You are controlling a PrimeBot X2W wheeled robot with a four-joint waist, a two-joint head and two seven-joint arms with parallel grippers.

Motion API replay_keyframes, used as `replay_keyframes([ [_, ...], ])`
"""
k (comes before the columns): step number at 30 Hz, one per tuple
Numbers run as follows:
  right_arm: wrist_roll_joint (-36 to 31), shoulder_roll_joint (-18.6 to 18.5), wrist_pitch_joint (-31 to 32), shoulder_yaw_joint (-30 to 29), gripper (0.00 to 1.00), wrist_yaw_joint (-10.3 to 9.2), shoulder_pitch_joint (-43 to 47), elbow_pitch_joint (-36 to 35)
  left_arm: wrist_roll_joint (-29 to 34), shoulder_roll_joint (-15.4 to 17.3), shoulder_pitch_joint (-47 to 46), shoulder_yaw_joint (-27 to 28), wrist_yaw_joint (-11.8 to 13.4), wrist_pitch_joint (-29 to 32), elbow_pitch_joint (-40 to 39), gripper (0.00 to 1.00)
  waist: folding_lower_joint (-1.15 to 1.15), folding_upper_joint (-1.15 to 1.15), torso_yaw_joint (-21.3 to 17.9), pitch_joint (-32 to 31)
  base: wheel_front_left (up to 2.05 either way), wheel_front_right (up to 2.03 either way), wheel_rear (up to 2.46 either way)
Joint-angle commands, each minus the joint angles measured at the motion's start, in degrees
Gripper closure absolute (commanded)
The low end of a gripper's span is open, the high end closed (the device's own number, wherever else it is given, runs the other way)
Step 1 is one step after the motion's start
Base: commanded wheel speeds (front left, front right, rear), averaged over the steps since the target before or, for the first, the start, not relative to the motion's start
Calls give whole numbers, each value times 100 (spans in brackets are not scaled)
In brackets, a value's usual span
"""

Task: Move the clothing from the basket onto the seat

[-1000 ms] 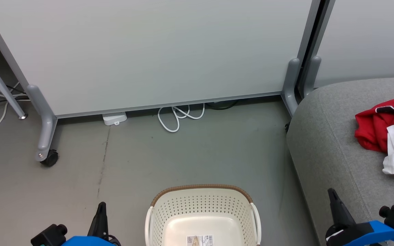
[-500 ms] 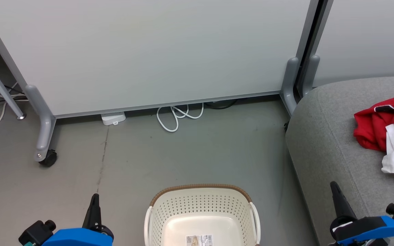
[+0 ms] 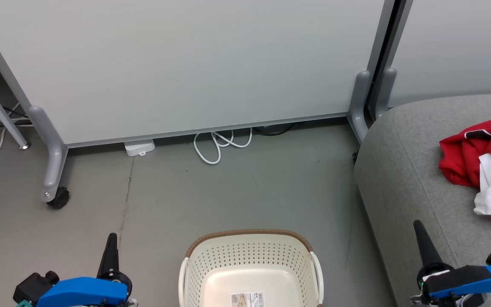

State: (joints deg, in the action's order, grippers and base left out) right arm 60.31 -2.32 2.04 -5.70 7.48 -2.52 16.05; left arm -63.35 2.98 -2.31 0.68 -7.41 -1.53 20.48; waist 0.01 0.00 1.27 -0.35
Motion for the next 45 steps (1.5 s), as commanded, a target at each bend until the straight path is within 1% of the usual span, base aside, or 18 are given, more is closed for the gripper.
replay_keyframes([
  [1, 140, -48, 28, -13, 100, 2, -151, -76, -120, 9, -158, 41, -7, 32, -91, 100, 0, 0, -2, 1, 0, 0, 0],
  [20, 1231, -58, 183, -40, 100, 2, -241, -129, -1104, 2, -256, 241, -9, 309, -300, 100, 0, 0, -38, 16, 0, 0, 0],
  [45, 2418, -65, 345, -71, 100, 2, -332, -180, -2187, -6, -357, 466, -12, 618, -519, 100, 0, 0, -87, 36, 0, 0, 0],
])
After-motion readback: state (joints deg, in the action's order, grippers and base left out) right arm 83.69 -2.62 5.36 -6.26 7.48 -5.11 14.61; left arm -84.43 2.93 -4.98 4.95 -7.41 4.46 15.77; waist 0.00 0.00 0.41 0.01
